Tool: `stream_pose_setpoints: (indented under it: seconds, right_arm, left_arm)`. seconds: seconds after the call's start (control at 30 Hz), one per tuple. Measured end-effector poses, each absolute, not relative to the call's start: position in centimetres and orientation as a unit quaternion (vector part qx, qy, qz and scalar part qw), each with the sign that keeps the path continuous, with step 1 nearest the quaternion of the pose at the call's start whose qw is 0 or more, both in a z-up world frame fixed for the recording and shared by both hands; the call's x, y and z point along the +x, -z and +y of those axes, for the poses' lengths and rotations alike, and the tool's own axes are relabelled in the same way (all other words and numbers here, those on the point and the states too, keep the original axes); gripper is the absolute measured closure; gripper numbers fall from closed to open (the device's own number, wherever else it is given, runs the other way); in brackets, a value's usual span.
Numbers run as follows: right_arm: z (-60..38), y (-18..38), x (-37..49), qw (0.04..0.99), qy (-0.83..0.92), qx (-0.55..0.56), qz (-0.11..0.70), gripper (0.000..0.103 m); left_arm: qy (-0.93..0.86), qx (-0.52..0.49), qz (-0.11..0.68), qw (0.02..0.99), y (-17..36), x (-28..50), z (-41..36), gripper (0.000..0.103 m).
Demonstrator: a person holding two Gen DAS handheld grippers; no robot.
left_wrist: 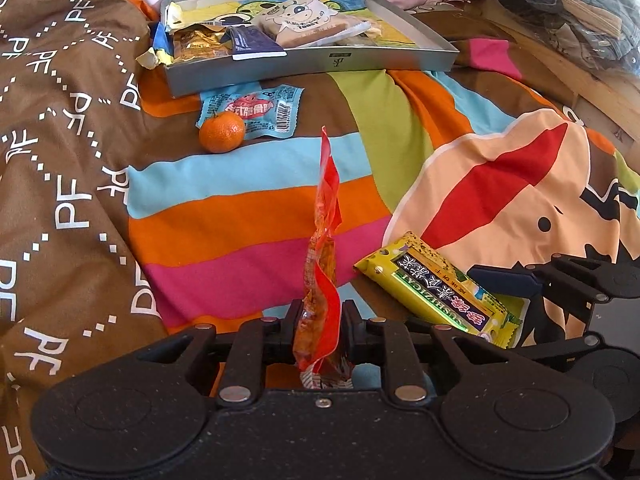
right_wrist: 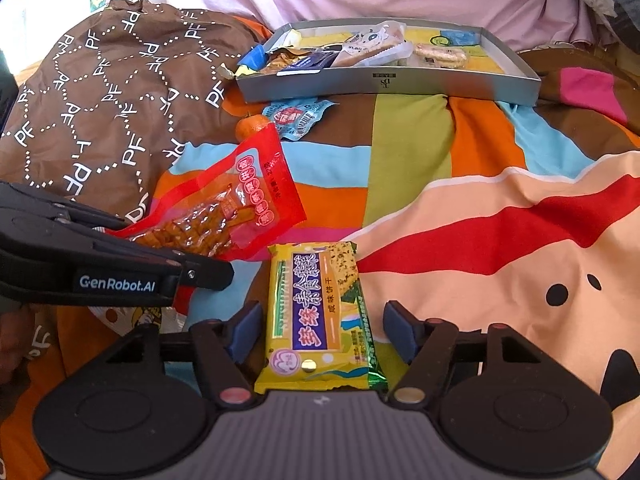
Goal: Organize snacks
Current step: 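Lift the red meat pack and yellow wafer bar off the bedspread with both tools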
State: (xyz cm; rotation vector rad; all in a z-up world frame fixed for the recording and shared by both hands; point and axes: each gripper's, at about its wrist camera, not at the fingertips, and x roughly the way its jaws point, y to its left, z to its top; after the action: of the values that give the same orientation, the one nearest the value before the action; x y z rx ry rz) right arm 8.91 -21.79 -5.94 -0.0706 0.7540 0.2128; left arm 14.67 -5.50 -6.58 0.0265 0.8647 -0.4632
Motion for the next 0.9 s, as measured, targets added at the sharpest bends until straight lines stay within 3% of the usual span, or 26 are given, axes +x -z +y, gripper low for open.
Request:
stream_pose_setpoints:
  seconds: [0.17, 0.9]
  right_arm:
    - [-21.2, 5.9, 8.4, 0.926, -0.113, -0.053, 0.356, 0.049]
    - [-20.1, 5.6, 6.2, 0.949, -0.090, -0.105, 0.282, 0.050]
  left_arm:
    - [0.224, 0.014, 0.412, 0.883, 6.5, 14.5, -5.6, 0.084]
    - [0.217, 0.012, 0.363, 0.906, 5.5, 13.4, -5.5, 0.086]
